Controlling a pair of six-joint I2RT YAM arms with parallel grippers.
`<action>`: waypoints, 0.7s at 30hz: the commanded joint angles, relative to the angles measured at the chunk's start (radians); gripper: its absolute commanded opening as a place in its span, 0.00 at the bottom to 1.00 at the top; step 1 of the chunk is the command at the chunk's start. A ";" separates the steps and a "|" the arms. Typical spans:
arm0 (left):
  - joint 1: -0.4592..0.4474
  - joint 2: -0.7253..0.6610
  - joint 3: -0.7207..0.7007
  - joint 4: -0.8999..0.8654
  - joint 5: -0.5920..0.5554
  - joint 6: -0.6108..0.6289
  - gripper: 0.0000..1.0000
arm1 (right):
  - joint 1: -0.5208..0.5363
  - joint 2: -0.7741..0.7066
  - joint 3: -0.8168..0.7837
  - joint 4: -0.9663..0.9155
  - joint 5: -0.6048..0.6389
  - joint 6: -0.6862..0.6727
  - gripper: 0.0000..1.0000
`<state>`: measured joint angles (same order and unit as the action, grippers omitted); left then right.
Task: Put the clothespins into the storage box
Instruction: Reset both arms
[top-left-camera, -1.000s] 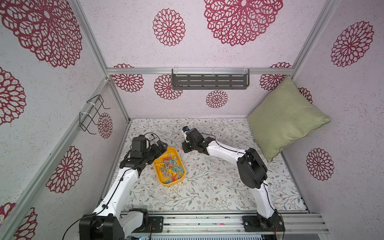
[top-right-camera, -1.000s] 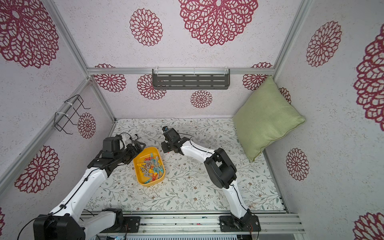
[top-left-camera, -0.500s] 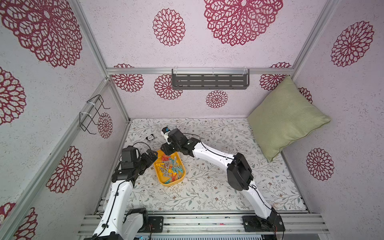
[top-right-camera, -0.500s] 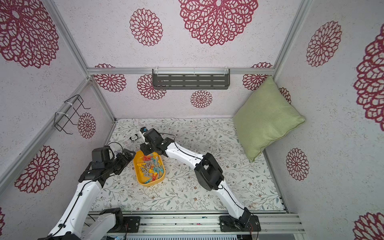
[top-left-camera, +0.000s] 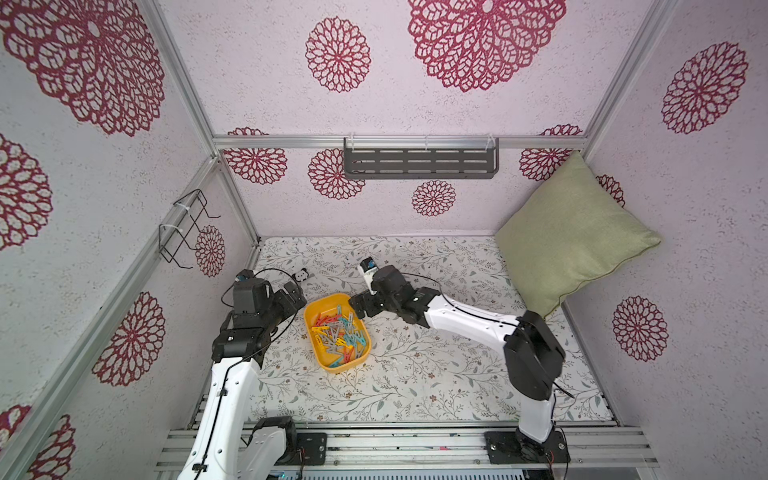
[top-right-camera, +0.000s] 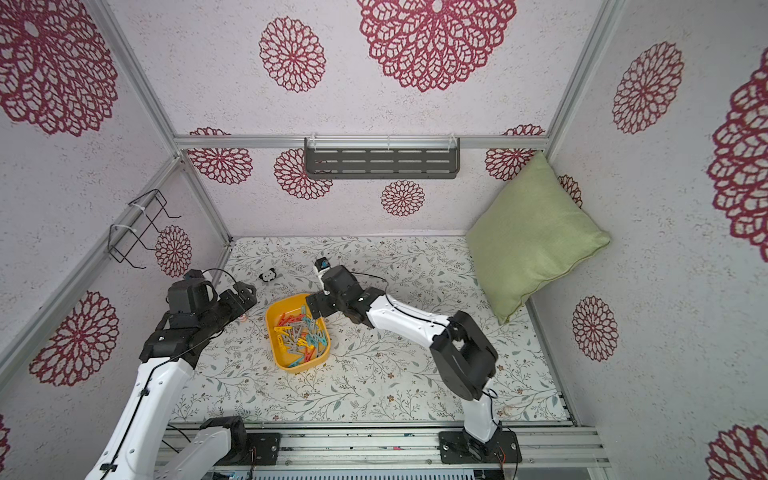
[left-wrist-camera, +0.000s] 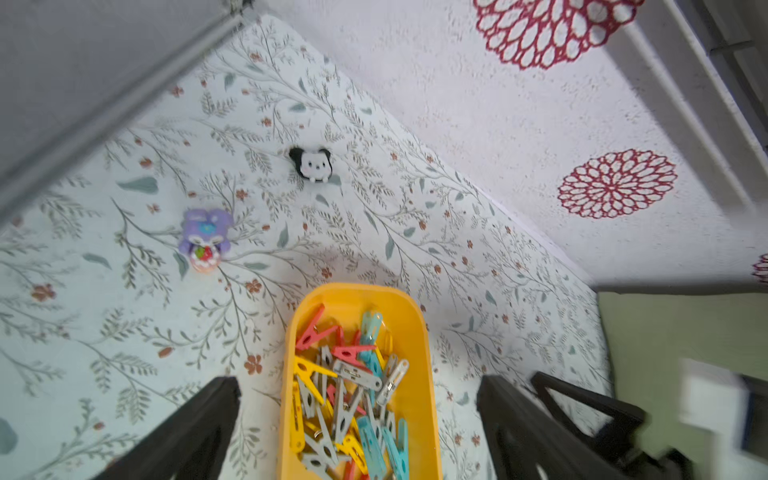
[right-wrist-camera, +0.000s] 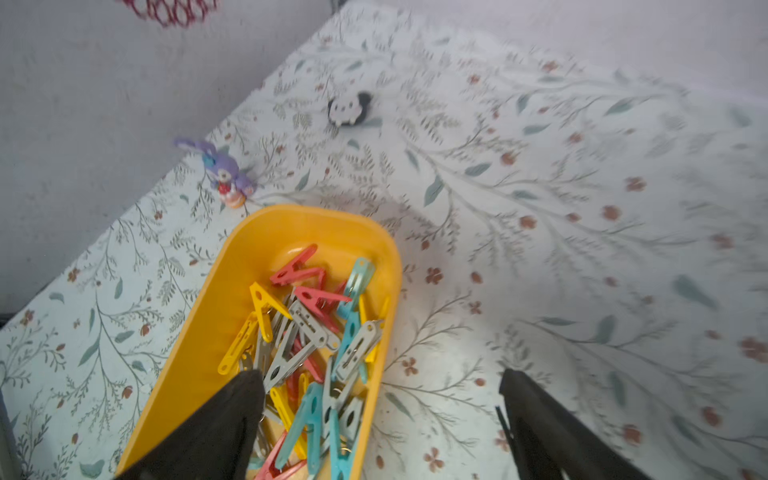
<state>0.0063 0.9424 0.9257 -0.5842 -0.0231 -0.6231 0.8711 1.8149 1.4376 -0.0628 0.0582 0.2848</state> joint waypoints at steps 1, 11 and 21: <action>-0.139 0.003 0.043 0.048 -0.339 0.128 0.97 | -0.096 -0.163 -0.111 0.181 0.087 0.032 0.98; -0.186 0.009 0.184 0.110 -0.409 0.293 0.97 | -0.265 -0.492 -0.413 0.387 0.204 -0.225 0.99; -0.179 -0.111 -0.162 0.474 -0.527 0.393 0.97 | -0.346 -0.749 -0.911 0.938 0.325 -0.405 0.99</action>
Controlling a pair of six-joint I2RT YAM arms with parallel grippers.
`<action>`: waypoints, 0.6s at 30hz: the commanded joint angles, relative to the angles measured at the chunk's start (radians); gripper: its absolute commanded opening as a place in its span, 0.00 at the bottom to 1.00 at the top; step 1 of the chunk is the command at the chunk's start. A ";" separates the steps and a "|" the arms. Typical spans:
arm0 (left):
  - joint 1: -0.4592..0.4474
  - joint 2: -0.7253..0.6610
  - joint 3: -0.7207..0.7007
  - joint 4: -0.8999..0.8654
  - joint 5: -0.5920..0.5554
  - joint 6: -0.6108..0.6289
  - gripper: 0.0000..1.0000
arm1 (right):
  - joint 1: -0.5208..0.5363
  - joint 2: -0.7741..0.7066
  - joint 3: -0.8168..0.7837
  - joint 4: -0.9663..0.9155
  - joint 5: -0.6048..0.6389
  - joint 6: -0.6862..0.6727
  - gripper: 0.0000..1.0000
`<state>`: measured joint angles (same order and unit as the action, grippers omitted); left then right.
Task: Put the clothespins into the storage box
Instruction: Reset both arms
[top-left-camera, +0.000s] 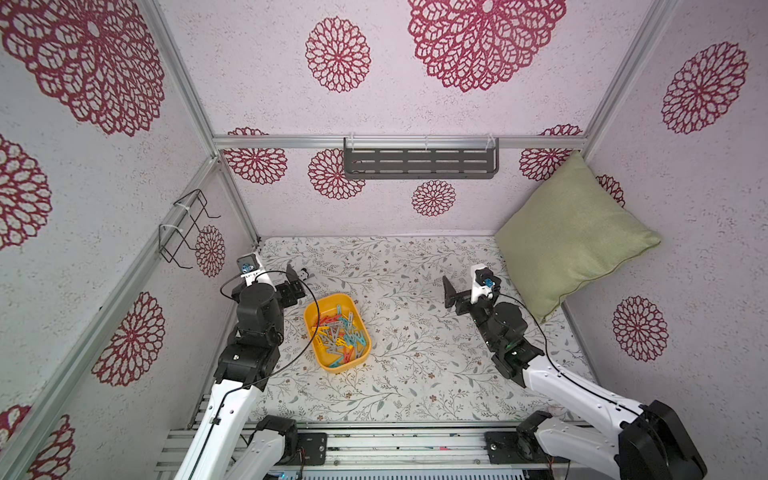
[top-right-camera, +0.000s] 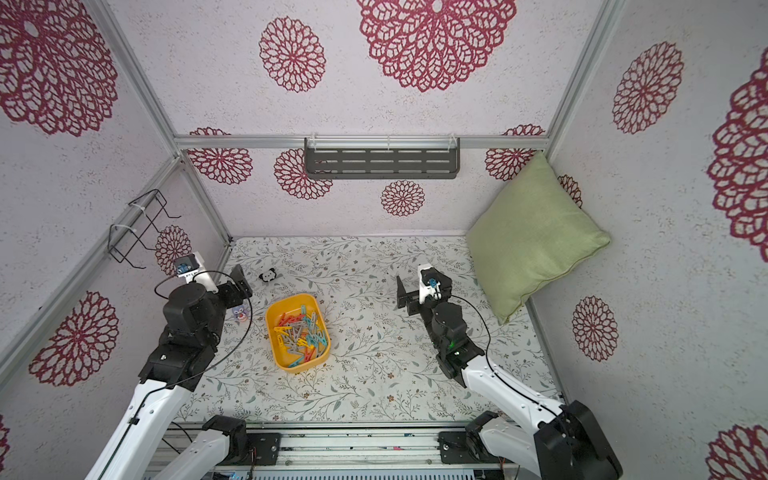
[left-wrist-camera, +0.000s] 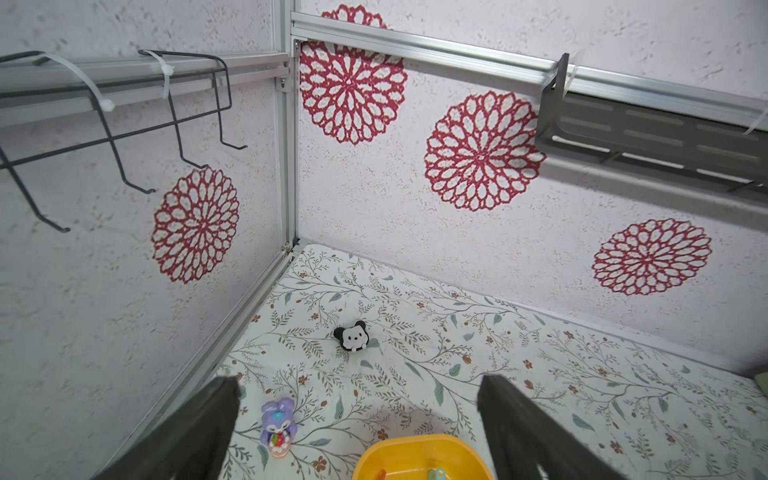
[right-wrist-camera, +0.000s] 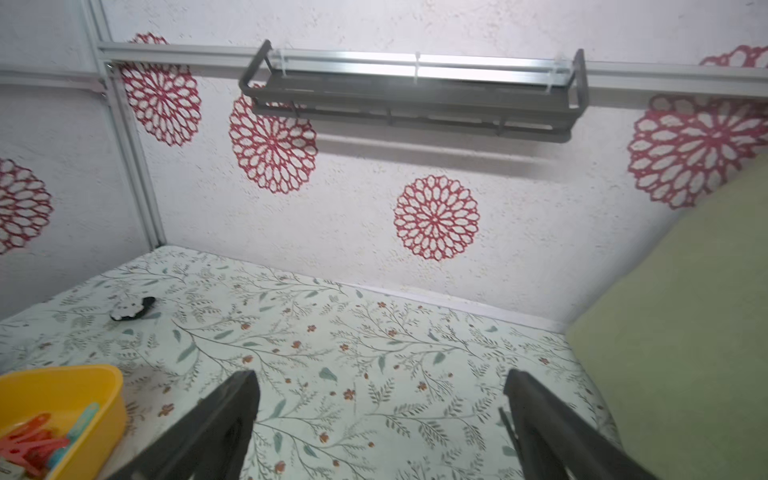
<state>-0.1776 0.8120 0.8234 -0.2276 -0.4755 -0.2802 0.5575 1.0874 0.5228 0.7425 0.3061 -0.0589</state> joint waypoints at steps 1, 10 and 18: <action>0.011 0.036 -0.095 0.146 -0.099 0.053 0.97 | -0.048 -0.011 -0.023 0.152 0.103 -0.064 0.99; 0.116 0.188 -0.368 0.509 -0.144 0.064 0.97 | -0.251 0.151 -0.210 0.260 0.189 0.031 0.99; 0.205 0.387 -0.475 0.766 -0.091 0.064 0.97 | -0.291 0.262 -0.201 0.307 0.222 -0.028 0.99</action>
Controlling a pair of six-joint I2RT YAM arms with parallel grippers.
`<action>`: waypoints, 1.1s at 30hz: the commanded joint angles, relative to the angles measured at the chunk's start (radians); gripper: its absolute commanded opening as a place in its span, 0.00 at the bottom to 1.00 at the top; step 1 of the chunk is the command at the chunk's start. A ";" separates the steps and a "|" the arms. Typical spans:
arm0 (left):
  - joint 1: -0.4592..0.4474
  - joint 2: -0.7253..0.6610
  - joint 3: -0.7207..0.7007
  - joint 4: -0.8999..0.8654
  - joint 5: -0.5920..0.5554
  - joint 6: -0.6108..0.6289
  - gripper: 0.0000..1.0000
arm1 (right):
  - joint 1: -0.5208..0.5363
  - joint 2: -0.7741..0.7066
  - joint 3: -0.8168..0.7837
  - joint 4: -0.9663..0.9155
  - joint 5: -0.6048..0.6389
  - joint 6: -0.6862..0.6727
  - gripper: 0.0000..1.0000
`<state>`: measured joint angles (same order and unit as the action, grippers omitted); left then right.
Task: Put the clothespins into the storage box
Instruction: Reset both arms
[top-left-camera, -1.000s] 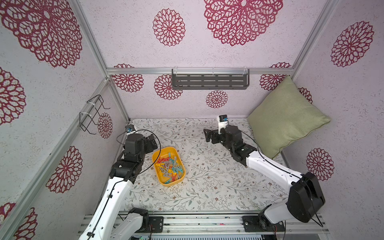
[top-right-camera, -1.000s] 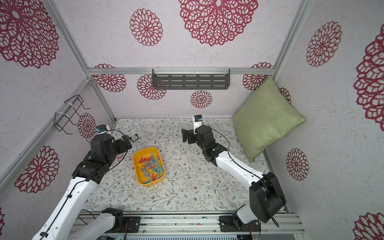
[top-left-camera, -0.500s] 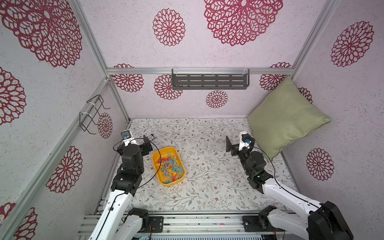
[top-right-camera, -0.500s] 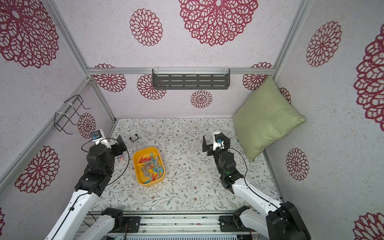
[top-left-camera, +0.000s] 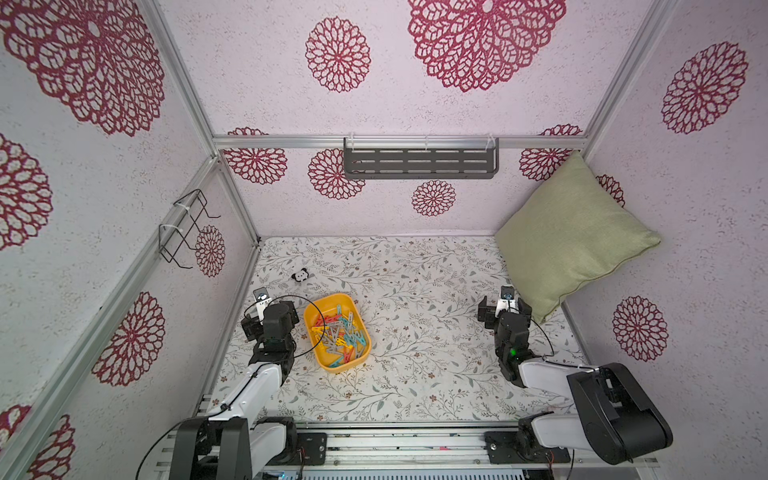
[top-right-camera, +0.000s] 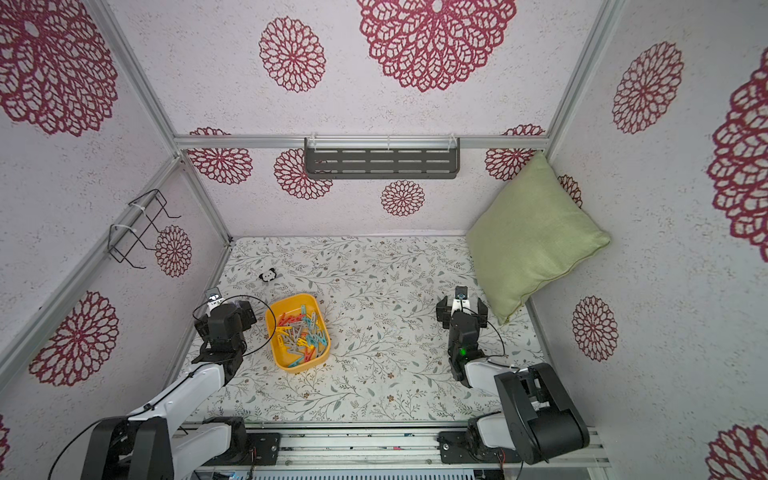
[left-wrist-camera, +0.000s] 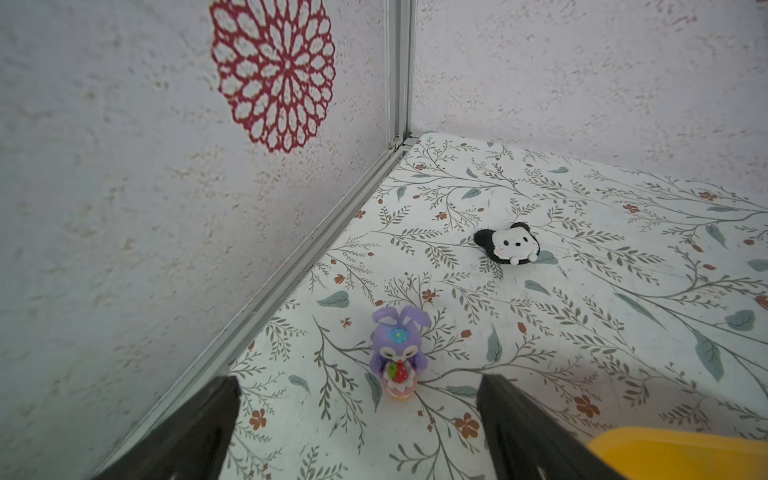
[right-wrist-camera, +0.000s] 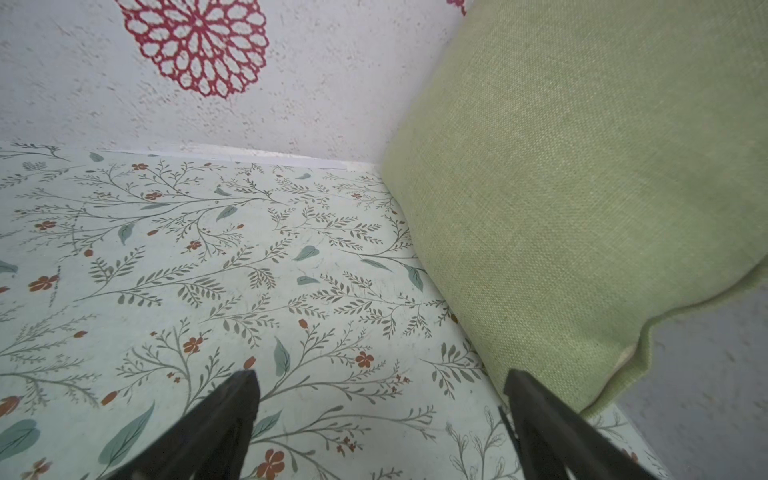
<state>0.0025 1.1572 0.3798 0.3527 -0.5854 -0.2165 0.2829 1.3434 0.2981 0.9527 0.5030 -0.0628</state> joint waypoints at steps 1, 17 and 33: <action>0.032 0.051 -0.015 0.163 0.033 -0.004 0.97 | -0.022 0.019 0.011 0.112 0.028 -0.022 0.99; 0.060 0.378 -0.004 0.581 0.237 0.090 0.97 | -0.137 0.211 -0.167 0.568 -0.177 0.021 0.99; 0.097 0.397 0.035 0.539 0.241 0.054 0.97 | -0.182 0.197 -0.117 0.454 -0.263 0.046 0.99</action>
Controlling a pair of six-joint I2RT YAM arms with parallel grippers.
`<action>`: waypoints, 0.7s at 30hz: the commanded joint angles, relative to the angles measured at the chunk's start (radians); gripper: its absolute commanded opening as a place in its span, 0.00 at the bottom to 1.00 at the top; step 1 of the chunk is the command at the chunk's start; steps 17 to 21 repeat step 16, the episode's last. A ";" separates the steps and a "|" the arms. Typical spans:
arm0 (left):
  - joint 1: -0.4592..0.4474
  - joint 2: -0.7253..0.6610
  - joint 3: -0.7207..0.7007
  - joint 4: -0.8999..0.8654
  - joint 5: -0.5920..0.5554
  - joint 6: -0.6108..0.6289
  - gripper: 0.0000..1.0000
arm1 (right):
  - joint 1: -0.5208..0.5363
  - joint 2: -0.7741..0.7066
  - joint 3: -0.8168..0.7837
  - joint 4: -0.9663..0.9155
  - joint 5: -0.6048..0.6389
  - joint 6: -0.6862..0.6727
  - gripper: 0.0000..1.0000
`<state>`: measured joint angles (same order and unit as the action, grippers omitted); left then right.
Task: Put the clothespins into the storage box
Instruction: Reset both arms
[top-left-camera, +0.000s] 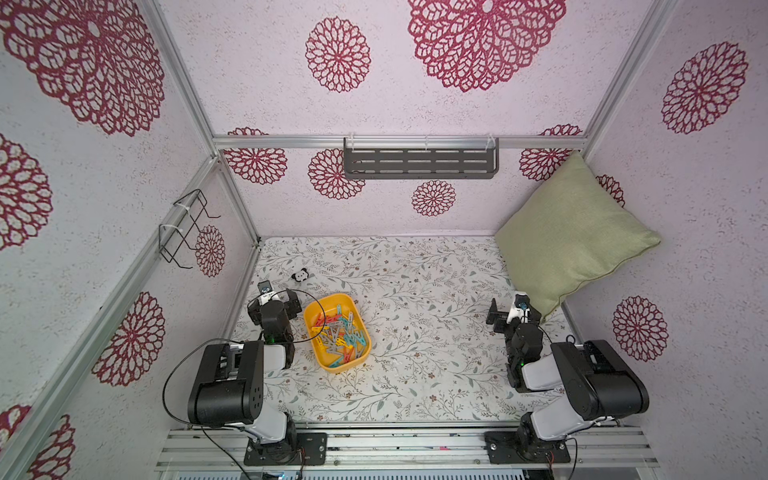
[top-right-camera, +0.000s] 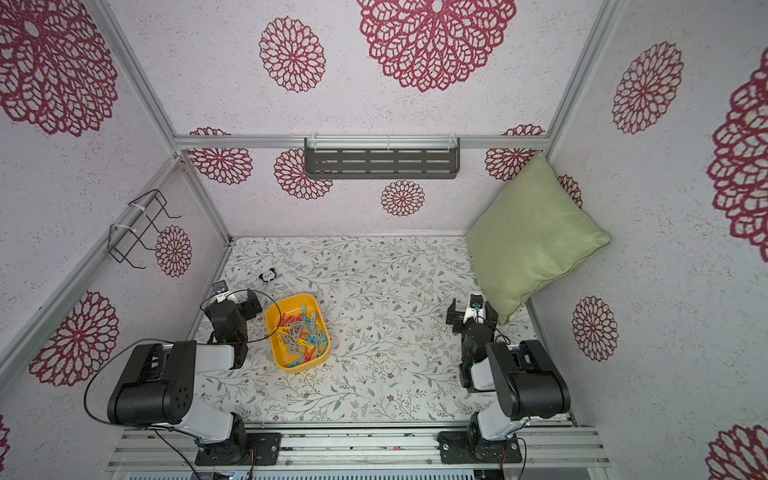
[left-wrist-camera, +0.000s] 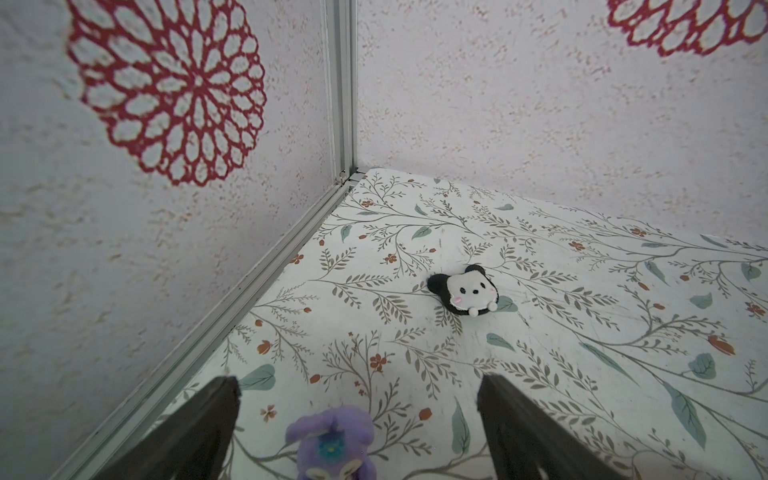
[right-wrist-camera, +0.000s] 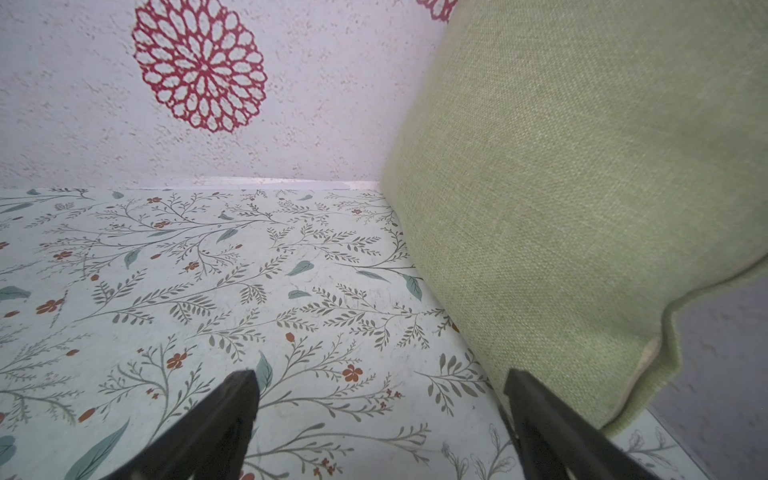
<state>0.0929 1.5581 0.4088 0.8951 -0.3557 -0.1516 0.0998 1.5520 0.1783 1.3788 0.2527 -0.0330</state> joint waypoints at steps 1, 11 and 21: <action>0.007 -0.004 0.007 -0.004 0.012 -0.012 0.97 | 0.001 -0.010 0.011 0.014 -0.014 0.016 0.99; 0.006 -0.003 0.008 -0.005 0.010 -0.011 0.98 | -0.029 -0.008 0.039 -0.043 -0.091 0.030 0.99; 0.007 -0.003 0.007 -0.004 0.011 -0.011 0.97 | -0.028 -0.013 0.027 -0.025 -0.090 0.024 0.99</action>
